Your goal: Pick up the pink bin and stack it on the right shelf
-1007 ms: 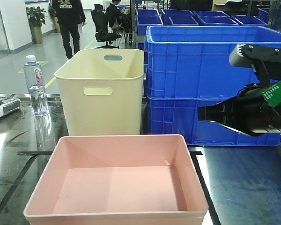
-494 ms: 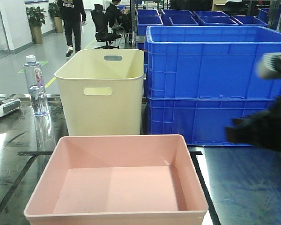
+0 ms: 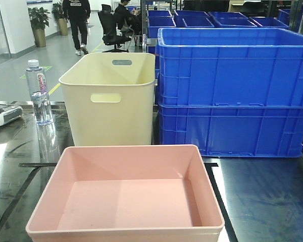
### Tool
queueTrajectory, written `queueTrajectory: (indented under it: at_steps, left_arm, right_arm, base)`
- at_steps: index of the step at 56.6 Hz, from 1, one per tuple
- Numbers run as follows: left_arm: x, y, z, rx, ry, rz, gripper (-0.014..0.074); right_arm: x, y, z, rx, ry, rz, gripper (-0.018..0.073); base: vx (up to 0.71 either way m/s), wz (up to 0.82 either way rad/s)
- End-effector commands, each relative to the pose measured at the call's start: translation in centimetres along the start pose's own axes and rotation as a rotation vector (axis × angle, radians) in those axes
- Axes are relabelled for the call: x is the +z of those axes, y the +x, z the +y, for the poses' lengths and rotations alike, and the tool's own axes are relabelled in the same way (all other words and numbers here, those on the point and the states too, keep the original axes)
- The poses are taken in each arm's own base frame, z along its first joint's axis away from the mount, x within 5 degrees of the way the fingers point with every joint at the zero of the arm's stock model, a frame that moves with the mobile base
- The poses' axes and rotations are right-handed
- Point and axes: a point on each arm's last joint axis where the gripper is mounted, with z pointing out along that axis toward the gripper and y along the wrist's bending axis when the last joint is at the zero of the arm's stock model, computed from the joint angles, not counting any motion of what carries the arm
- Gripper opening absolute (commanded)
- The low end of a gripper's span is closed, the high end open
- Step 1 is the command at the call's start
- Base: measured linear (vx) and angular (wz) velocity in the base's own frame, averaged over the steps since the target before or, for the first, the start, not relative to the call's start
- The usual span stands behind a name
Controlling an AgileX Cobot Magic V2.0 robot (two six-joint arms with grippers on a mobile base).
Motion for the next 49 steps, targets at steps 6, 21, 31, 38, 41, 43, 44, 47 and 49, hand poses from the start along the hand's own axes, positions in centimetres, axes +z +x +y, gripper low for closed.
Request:
queueTrajectory:
  at_steps: [6, 21, 31, 38, 41, 43, 44, 47, 49]
  left_arm:
    - [0.1, -0.4, 0.0, -0.011, 0.005, -0.056, -0.0005]
    - [0.1, -0.4, 0.0, -0.011, 0.005, -0.053, -0.0005]
    - [0.1, -0.4, 0.0, -0.011, 0.005, -0.053, -0.0005]
    - [0.1, -0.4, 0.0, -0.011, 0.005, -0.053, -0.0005]
    - [0.1, -0.4, 0.0, -0.011, 0.005, -0.053, -0.0005]
    - [0.1, -0.4, 0.0, -0.011, 0.005, -0.053, -0.0005]
    - [0.1, -0.4, 0.0, -0.011, 0.005, -0.053, -0.0005]
    - [0.1, -0.4, 0.0, -0.011, 0.005, -0.053, -0.0005]
    - [0.1, -0.4, 0.0, -0.011, 0.005, -0.053, -0.0005]
  right_arm:
    - [-0.3, 2.1, 0.1, -0.02, 0.001, -0.08, -0.0011]
    - [-0.2, 2.5, 0.0, -0.023, 0.005, -0.035, -0.0011]
    - [-0.2, 2.5, 0.0, -0.023, 0.005, -0.035, -0.0011]
    - [-0.2, 2.5, 0.0, -0.023, 0.005, -0.035, -0.0011]
    - [-0.2, 2.5, 0.0, -0.023, 0.005, -0.035, -0.0011]
    - [-0.2, 2.5, 0.0, -0.023, 0.005, -0.035, -0.0011]
    - [-0.2, 2.5, 0.0, -0.023, 0.005, -0.035, -0.0011]
    - [-0.2, 2.5, 0.0, -0.023, 0.005, -0.035, -0.0011]
    - [-0.2, 2.5, 0.0, -0.023, 0.005, -0.035, -0.0011]
  base:
    - [0.0, 0.0]
    - [0.0, 0.0]
    - [0.0, 0.0]
    - [0.0, 0.0]
    - [0.0, 0.0]
    - [0.0, 0.0]
    - [0.0, 0.0]
    - [0.0, 0.0]
    - [0.0, 0.0]
